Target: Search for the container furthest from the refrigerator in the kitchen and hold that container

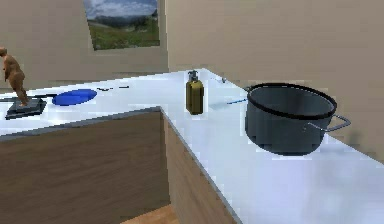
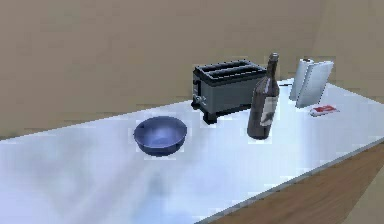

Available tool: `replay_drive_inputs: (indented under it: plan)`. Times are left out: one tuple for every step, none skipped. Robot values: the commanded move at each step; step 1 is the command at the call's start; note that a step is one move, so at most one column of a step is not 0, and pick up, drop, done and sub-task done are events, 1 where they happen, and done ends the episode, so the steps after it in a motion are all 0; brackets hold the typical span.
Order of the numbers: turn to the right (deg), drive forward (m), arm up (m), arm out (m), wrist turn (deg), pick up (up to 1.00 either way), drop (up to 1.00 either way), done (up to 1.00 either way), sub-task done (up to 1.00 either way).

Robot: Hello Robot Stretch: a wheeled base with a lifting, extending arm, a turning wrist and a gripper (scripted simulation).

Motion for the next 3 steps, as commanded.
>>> replay_drive_inputs:
  plan:
    - [0.0,0.00,0.50,0.00,0.0,0.00,0.00,0.00,0.00]
    - [0.0,0.00,0.38,0.00,0.0,0.00,0.00,0.00,0.00]
    - [0.0,0.00,0.00,0.20,0.0,0.00,0.00,0.00,0.00]
